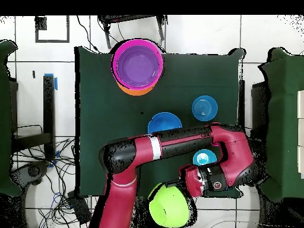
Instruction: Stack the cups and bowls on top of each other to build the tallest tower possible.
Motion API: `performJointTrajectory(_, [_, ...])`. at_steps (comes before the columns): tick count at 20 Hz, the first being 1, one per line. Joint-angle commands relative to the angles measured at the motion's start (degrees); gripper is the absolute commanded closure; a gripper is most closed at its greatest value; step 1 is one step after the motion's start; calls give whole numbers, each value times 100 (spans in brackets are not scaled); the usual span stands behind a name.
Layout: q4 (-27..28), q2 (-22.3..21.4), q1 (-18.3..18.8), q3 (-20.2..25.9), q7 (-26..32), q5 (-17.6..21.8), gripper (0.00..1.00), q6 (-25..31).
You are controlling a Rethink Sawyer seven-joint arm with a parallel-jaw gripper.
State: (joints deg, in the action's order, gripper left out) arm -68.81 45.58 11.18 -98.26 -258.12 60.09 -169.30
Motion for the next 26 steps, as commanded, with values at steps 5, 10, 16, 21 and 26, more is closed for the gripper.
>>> performJointTrajectory(5, [361, -832, -428, 1629, 2909, 2607, 100, 1477])
performJointTrajectory(10, [426, -1067, -469, 2000, 2698, 2186, 100, 1855])
performJointTrajectory(16, [597, -1279, -413, 2373, 2261, 1519, 100, 2233])
performJointTrajectory(21, [720, -1120, -355, 2647, 2821, 1632, 100, 2772])
performJointTrajectory(26, [788, -1009, -280, 2925, 3729, 1960, 100, 3126])
